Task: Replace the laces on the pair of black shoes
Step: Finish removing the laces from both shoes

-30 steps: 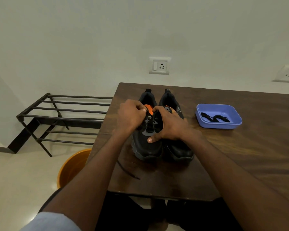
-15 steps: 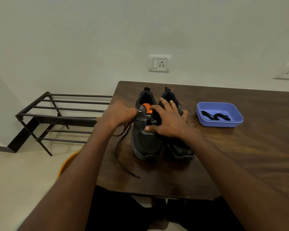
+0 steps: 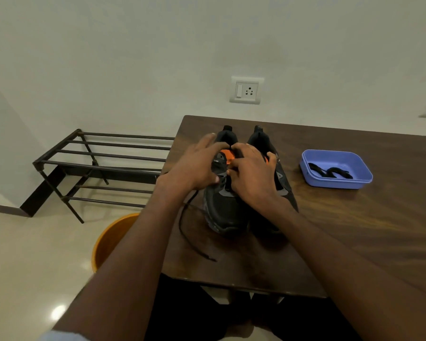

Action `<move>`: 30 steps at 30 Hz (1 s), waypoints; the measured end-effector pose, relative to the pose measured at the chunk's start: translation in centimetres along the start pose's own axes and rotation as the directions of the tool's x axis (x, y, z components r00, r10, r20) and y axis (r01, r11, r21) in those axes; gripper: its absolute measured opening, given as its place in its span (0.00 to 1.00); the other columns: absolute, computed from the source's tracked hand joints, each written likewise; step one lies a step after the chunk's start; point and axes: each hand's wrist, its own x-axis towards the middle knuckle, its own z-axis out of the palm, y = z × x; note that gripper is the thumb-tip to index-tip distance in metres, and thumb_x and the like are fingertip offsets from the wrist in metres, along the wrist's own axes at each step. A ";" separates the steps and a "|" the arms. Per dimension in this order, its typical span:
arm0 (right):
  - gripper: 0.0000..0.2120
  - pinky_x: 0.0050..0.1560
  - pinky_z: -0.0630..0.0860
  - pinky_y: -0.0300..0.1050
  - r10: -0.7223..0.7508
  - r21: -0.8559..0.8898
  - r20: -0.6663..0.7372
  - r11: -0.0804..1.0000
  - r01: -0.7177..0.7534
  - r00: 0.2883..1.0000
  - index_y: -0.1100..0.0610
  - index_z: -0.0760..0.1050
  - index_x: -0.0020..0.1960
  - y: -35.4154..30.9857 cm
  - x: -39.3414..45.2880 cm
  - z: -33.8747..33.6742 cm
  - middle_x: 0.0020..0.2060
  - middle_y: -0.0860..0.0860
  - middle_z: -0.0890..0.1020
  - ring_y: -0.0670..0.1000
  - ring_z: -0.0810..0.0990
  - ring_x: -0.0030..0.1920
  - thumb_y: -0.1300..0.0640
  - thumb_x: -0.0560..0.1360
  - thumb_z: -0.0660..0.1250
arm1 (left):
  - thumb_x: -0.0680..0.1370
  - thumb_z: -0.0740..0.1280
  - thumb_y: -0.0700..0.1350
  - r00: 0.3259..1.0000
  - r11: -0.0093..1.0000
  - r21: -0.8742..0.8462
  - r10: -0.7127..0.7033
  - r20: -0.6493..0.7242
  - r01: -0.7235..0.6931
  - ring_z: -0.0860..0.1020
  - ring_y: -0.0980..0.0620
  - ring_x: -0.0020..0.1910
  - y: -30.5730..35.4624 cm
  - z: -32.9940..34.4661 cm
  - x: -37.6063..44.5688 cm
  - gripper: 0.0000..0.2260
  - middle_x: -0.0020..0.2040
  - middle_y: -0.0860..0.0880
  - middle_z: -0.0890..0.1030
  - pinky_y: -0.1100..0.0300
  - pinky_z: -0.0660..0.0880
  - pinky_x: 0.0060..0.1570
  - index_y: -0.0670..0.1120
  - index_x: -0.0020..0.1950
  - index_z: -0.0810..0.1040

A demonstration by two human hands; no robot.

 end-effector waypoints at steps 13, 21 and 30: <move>0.14 0.75 0.60 0.63 0.175 0.024 -0.202 0.984 -0.174 0.964 0.50 0.81 0.61 -0.3 -1.7 -0.5 0.76 0.49 0.66 0.53 0.64 0.76 0.54 0.76 0.72 | 0.65 0.84 0.46 0.996 0.973 -0.220 0.086 0.036 -0.076 0.74 0.49 0.63 -1.1 1.6 1.4 0.34 0.63 0.54 0.70 0.50 0.75 0.60 0.52 0.64 0.69; 0.07 0.75 0.56 0.67 0.061 -0.015 -0.143 0.998 -0.064 0.988 0.47 0.85 0.52 -0.3 -0.8 -0.6 0.71 0.47 0.73 0.54 0.68 0.74 0.55 0.77 0.70 | 0.65 0.83 0.57 1.000 1.000 0.015 0.008 0.008 -0.009 0.65 0.45 0.72 -0.9 1.9 1.3 0.45 0.76 0.54 0.67 0.38 0.64 0.69 0.59 0.76 0.62; 0.19 0.74 0.52 0.73 -0.057 -0.180 -0.022 0.982 0.053 0.998 0.46 0.79 0.67 -0.4 -0.9 -1.0 0.83 0.48 0.54 0.57 0.51 0.82 0.52 0.76 0.71 | 0.65 0.83 0.55 1.000 0.999 -0.054 -0.005 0.031 0.007 0.66 0.47 0.77 -0.7 2.0 1.4 0.44 0.78 0.55 0.65 0.31 0.44 0.77 0.56 0.75 0.62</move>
